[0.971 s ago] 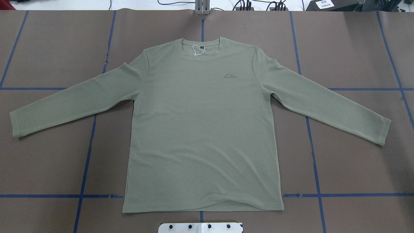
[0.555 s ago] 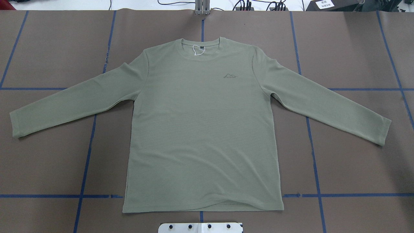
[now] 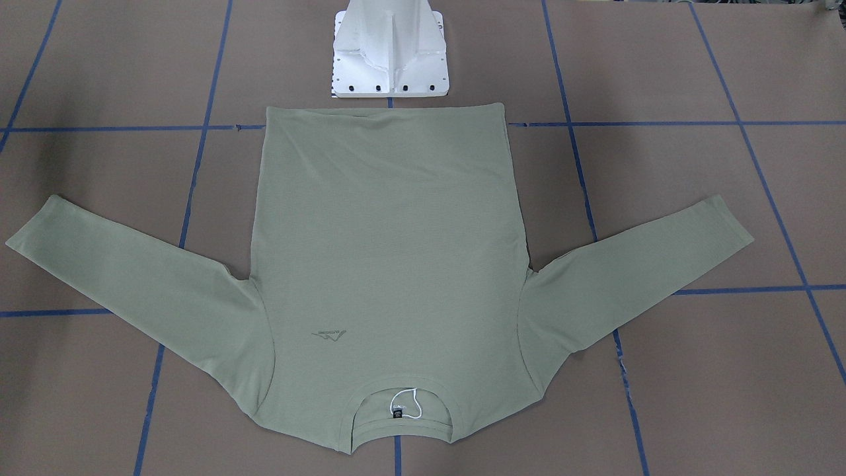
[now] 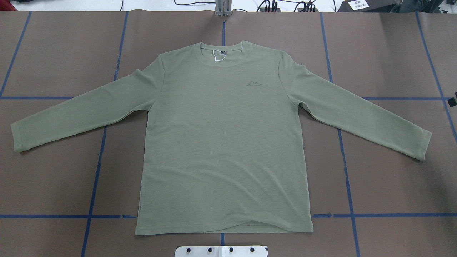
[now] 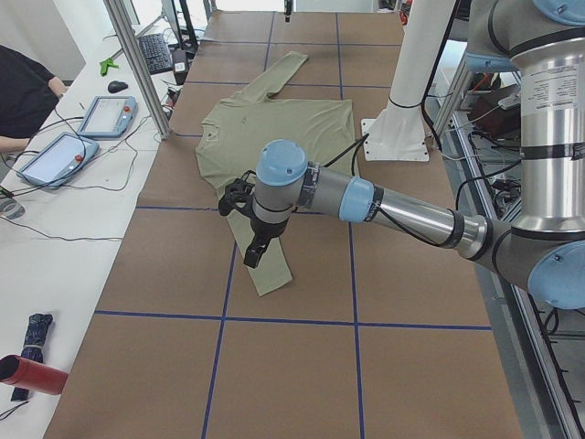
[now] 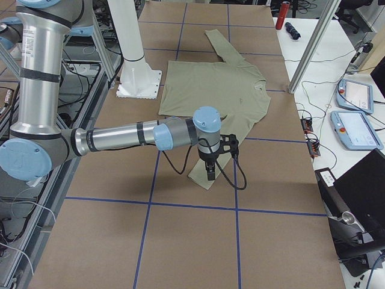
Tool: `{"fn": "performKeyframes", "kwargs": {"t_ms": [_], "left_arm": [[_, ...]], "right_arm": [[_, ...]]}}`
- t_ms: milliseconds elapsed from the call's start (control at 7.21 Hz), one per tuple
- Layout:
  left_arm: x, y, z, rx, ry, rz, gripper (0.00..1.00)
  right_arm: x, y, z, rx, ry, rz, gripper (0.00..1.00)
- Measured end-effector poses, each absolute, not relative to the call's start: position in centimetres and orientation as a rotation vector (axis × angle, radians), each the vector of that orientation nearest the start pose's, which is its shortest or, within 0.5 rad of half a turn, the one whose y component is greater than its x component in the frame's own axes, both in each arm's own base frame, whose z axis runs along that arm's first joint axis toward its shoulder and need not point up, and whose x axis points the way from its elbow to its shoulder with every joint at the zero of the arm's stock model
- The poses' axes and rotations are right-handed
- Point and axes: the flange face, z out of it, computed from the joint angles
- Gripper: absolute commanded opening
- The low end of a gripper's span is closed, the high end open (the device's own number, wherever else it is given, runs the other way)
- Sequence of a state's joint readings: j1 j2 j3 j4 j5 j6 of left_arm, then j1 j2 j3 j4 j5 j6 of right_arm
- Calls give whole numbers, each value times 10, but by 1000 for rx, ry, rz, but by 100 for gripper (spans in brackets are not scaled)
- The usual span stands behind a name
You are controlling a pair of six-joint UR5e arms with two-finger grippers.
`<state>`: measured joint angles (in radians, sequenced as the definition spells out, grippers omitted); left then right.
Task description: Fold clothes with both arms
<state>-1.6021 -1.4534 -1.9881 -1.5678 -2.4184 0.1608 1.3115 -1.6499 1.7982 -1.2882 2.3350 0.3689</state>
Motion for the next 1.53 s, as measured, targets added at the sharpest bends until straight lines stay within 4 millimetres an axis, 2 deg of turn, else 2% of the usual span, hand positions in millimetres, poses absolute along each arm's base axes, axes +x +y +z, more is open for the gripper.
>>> {"fn": "performKeyframes", "kwargs": {"t_ms": [277, 416, 555, 832, 1110, 1526], "left_arm": [[-70, -438, 494, 340, 864, 166, 100], [-69, -438, 492, 336, 872, 150, 100], [-69, -438, 491, 335, 874, 145, 100], [-69, -438, 490, 336, 876, 143, 100], [-70, -438, 488, 338, 876, 143, 100], [-70, -438, 487, 342, 875, 148, 100]], "right_arm": [[-110, -477, 606, 199, -906, 14, 99], [-132, -471, 632, 213, -918, 50, 93], [-146, -466, 646, 218, -919, 77, 92], [-153, -457, 660, 210, -911, 99, 91], [-148, -446, 674, 191, -894, 112, 90], [-146, -438, 687, 174, -874, 119, 83]]}}
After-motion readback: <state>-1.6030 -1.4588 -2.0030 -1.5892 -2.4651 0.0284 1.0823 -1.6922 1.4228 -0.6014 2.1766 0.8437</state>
